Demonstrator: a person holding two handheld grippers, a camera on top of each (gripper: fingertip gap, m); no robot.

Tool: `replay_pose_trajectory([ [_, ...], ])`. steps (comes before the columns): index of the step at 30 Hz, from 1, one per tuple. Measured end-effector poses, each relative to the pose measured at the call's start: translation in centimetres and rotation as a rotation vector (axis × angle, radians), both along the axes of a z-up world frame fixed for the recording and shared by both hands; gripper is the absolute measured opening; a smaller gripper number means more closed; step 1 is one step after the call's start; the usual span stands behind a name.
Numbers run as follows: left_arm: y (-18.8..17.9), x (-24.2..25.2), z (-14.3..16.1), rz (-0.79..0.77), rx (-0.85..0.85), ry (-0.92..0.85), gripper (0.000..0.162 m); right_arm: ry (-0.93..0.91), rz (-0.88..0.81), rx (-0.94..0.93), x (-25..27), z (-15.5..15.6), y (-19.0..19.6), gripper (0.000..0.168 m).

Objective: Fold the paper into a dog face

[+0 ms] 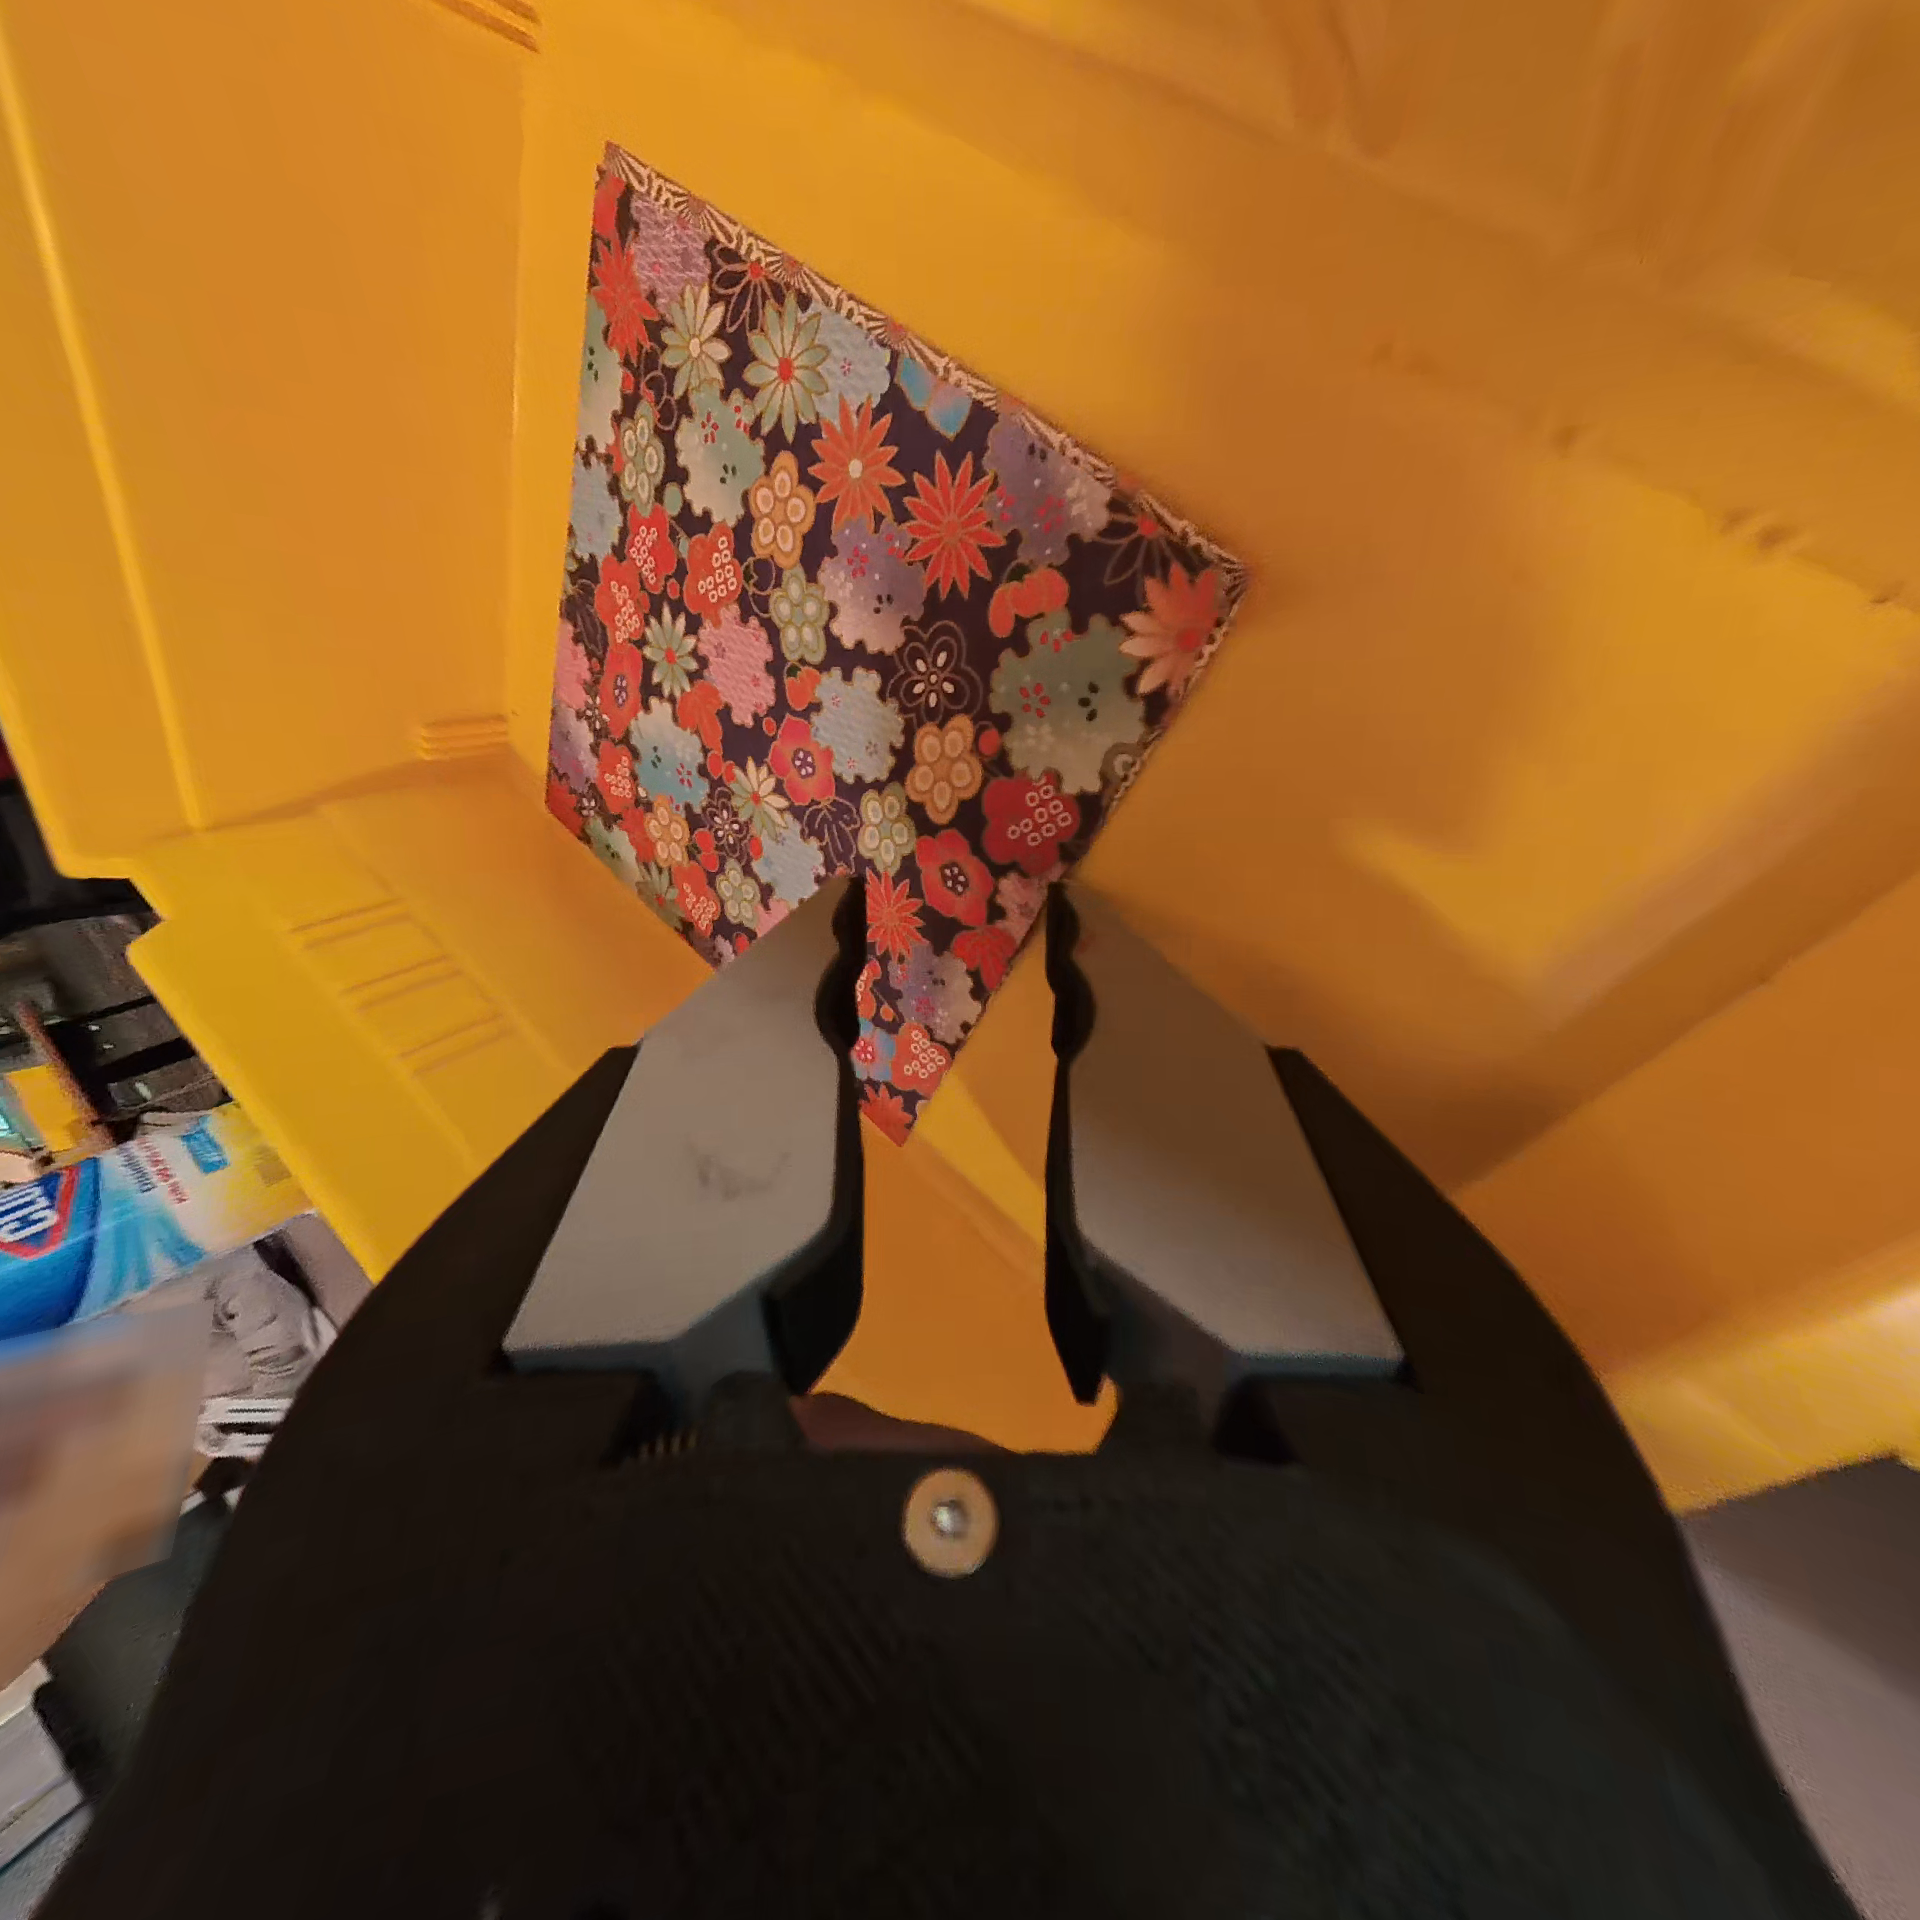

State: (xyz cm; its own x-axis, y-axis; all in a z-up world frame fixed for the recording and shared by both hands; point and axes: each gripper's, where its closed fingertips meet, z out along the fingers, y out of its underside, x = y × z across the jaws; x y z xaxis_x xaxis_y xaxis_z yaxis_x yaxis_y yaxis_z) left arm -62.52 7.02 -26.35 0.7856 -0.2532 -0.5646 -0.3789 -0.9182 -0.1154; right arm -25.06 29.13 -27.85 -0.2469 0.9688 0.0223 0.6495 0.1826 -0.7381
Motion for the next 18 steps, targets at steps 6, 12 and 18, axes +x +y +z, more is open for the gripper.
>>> replay_pose_trajectory([
  [6, 0.7, -1.2, 0.5, 0.006, 0.088, 0.062, 0.003, 0.000, -0.001, -0.003, 0.0, 0.0, 0.0, 0.047],
  [12, -0.2, -1.9, -0.9, 0.043, 0.062, 0.071, 0.000, 0.000, -0.002, -0.003, 0.0, 0.0, 0.0, 0.047],
  [18, -0.4, 0.0, 0.5, 0.094, 0.147, -0.162, 0.046, 0.000, -0.002, -0.002, 0.0, 0.0, 0.0, 0.047],
])
